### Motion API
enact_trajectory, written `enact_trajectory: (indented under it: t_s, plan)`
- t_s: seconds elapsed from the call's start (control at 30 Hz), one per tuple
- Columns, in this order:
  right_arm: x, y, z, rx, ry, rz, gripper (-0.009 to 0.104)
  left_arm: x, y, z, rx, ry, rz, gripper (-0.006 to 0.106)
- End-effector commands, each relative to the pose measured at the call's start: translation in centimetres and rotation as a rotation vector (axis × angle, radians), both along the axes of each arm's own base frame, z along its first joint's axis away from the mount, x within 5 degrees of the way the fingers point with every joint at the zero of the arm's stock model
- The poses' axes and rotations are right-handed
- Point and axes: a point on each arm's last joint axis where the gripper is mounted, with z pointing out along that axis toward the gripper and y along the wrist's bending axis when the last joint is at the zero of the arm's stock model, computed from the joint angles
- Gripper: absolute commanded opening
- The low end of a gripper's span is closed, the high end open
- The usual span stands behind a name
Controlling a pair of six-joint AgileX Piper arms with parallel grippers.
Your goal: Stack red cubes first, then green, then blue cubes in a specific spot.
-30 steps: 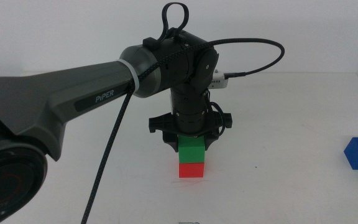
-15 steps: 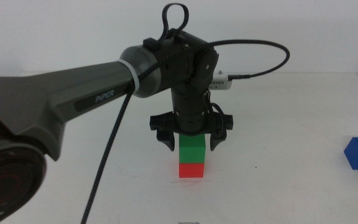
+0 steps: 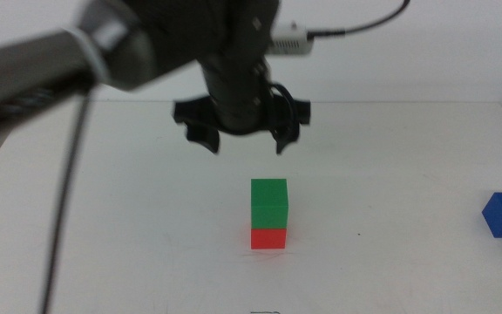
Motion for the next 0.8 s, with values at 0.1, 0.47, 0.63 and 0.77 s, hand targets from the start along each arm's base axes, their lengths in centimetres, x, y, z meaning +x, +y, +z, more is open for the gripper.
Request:
enact_trajectory:
  t_s: [0.1, 0.47, 0.63, 0.77]
  plan:
    - [-0.2, 0.1, 1.4, -0.013, -0.116, 0.008, 0.094, -3.9, 3.8, 8.0, -0.002, -0.162, -0.105, 0.094]
    - [-0.2, 0.1, 1.4, -0.013, -0.116, 0.008, 0.094, -12.6, 12.4, 12.9, -0.063, -0.513, -0.562, 0.094]
    - [-0.2, 0.1, 1.4, -0.013, -0.116, 0.008, 0.094, -17.8, 16.2, 11.6, -0.167, -0.695, -0.531, 0.094]
    - [-0.2, 0.1, 1.4, -0.013, -0.116, 0.008, 0.094, -21.2, 17.5, 11.3, -0.203, -0.764, -0.569, 0.094]
